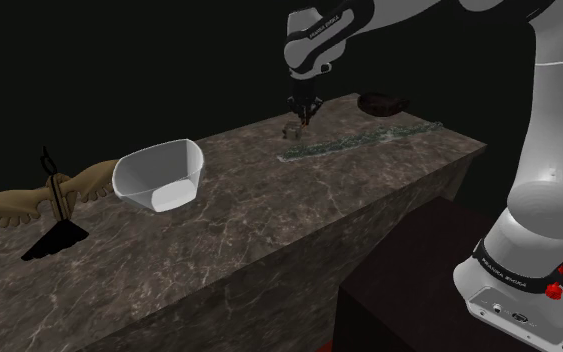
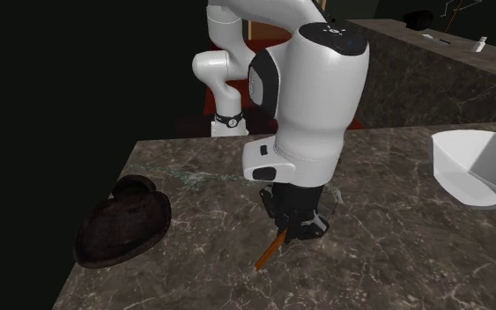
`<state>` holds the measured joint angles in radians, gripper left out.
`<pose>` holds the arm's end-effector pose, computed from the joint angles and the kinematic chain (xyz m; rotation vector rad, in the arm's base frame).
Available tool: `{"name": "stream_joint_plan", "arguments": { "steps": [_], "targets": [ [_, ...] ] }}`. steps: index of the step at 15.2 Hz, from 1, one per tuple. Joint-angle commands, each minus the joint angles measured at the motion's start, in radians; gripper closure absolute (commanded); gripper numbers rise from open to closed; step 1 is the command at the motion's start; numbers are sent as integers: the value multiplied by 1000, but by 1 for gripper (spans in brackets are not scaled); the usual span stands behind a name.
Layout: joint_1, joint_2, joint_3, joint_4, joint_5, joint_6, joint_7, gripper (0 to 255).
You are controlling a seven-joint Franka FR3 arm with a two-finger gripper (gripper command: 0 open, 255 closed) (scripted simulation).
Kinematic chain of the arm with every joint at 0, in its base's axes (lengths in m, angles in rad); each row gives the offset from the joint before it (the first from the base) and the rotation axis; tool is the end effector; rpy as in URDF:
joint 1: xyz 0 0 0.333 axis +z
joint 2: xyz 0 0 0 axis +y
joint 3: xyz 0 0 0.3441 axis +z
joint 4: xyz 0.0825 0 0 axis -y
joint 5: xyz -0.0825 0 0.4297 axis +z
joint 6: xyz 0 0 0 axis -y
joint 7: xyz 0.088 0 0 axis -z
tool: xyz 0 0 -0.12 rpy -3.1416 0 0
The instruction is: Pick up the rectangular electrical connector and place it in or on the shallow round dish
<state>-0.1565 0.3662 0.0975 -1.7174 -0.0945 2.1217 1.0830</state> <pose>0.7058 -0.0529 0.3704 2.6582 -1.6321 0.0906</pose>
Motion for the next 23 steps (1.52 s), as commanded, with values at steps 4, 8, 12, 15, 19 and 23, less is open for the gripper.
{"name": "stream_joint_plan", "arguments": {
  "steps": [4,8,12,15,19,23],
  "targets": [
    [-1,-23,1,36,5,-59,-6,255],
    [-1,-38,3,69,8,-106,-10,255],
    [-1,-50,4,106,11,-155,-13,255],
    [-1,-56,4,137,12,-193,-16,255],
    [0,-62,5,182,14,-244,-19,255],
    [1,-64,5,233,15,-297,-21,255]
  ]
}}
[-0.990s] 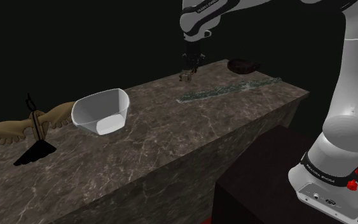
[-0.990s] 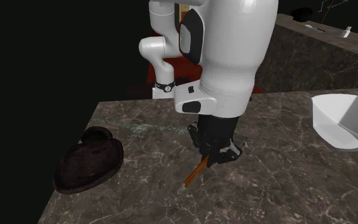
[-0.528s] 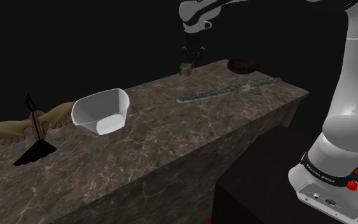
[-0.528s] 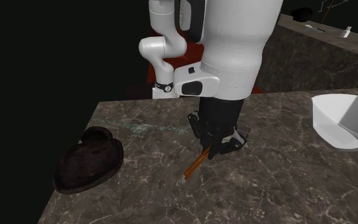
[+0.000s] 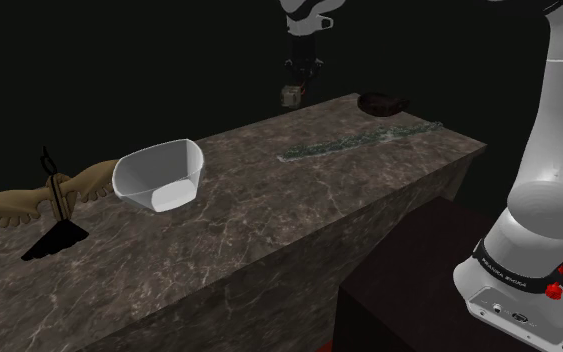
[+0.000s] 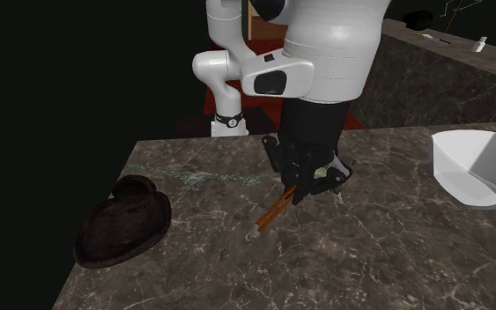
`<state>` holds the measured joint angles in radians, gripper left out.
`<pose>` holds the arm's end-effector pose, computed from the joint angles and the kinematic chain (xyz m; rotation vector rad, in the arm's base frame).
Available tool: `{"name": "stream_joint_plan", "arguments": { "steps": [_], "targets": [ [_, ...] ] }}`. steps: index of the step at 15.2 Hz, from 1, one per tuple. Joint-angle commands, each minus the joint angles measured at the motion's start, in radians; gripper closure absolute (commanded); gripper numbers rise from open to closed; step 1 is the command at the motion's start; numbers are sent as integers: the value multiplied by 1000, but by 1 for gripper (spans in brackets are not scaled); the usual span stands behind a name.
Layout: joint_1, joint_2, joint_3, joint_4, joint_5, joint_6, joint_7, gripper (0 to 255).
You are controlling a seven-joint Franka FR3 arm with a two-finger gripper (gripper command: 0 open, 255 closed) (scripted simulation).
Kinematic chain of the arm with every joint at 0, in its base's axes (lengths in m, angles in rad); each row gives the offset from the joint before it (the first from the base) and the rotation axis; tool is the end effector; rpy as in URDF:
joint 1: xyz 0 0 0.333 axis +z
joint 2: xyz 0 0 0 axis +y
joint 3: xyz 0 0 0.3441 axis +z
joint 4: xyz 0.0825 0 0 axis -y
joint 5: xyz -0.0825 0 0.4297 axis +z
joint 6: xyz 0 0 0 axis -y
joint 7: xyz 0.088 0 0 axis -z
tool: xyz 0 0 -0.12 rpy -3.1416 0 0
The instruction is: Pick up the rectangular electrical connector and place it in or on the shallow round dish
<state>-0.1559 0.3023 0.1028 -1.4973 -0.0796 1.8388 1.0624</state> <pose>0.7090 -0.0536 0.5044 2.6581 -1.6320 0.0910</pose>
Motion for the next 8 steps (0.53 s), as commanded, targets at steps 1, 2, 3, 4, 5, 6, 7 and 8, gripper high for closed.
{"name": "stream_joint_plan", "arguments": {
  "steps": [1,2,3,4,5,6,7,8],
  "targets": [
    [0,-1,0,26,1,-27,-1,255],
    [1,0,0,40,1,-41,-2,255],
    [1,0,1,55,1,-54,-3,255],
    [1,1,1,69,1,-68,-3,255],
    [2,2,1,79,1,-77,-4,255],
    [-13,-16,-6,54,5,-69,-24,255],
    [-28,-32,-12,31,10,-61,-45,255],
    [-42,-47,-19,10,14,-54,-66,255]
  ]
}}
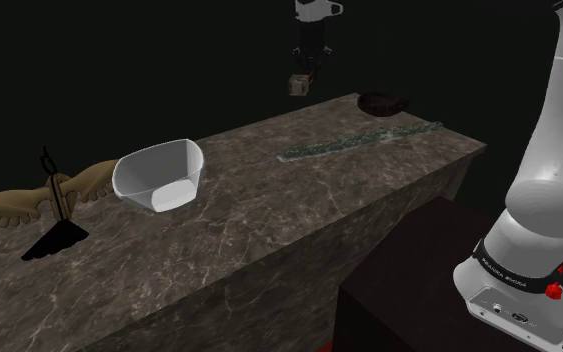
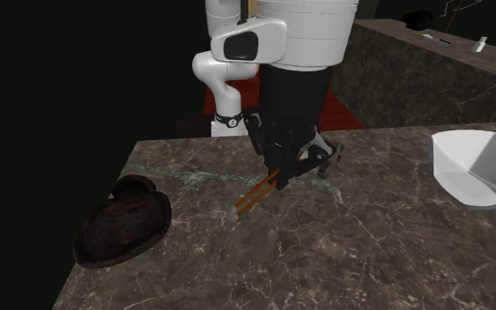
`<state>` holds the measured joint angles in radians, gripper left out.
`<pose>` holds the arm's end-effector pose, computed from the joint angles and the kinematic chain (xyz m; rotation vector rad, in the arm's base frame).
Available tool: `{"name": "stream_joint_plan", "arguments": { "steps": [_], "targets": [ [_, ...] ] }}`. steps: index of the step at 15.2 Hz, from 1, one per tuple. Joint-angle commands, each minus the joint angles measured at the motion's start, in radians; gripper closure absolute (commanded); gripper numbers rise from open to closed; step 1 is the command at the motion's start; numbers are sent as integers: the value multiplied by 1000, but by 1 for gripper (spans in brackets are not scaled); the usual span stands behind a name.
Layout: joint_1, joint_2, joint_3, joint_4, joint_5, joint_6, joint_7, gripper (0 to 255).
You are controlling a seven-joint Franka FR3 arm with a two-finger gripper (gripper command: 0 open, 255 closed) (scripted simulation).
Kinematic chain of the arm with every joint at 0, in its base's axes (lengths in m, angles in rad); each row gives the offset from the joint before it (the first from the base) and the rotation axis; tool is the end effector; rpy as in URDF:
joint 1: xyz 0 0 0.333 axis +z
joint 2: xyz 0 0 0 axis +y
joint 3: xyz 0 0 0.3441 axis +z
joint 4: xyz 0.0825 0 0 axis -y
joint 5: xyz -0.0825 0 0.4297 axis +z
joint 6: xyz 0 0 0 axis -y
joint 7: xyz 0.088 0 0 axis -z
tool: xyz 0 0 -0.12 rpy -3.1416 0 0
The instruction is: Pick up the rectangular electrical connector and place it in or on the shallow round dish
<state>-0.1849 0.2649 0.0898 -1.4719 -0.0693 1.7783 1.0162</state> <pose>0.6954 -0.0803 0.5383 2.6575 -1.6331 0.0905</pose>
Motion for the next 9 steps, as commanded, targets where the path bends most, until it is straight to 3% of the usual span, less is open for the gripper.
{"name": "stream_joint_plan", "arguments": {
  "steps": [1,9],
  "targets": [
    [-27,-24,-14,-35,7,13,-42,255],
    [-136,-101,-80,-137,32,46,-218,255]
  ]
}}
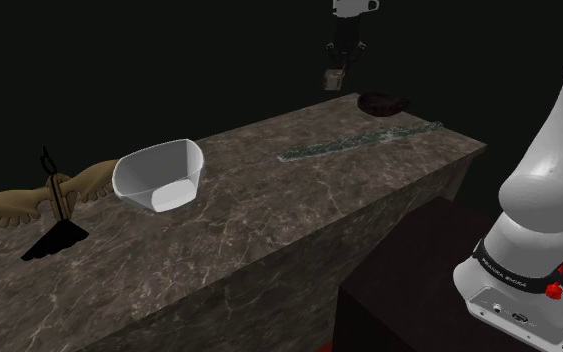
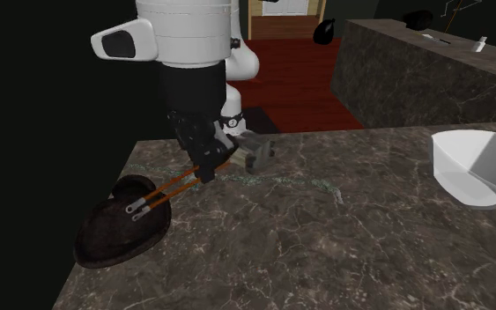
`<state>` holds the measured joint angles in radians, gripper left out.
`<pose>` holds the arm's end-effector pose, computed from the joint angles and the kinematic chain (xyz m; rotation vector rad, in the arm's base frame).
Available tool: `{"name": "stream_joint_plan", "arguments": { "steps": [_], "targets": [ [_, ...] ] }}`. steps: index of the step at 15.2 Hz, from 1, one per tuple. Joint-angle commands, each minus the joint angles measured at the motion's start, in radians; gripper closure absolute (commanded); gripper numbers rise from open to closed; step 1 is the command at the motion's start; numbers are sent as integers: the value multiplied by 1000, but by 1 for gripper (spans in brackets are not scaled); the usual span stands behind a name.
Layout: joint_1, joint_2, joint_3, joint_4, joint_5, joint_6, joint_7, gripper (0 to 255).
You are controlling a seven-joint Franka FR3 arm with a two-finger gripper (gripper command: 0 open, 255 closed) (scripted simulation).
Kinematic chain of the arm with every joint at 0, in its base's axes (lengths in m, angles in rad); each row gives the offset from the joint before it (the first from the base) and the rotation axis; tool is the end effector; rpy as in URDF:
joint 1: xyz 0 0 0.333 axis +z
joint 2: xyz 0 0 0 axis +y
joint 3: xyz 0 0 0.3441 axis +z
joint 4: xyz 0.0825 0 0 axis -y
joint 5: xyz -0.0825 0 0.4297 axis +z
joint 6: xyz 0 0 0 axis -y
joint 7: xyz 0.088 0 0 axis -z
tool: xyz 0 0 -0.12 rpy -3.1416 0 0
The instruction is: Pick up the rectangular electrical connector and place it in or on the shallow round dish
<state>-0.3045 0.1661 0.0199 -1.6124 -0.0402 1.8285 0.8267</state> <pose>0.6414 -0.1924 0.5355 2.6572 -1.6335 0.0902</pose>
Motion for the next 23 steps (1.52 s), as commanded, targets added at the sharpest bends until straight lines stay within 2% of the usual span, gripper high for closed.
{"name": "stream_joint_plan", "arguments": {
  "steps": [1,7,13,23],
  "targets": [
    [-29,-8,-20,-4,6,-2,-51,255],
    [-107,-19,-75,-17,22,4,-188,255],
    [-190,7,-133,19,42,-4,-332,255],
    [-190,16,-132,-104,43,128,-331,255]
  ]
}}
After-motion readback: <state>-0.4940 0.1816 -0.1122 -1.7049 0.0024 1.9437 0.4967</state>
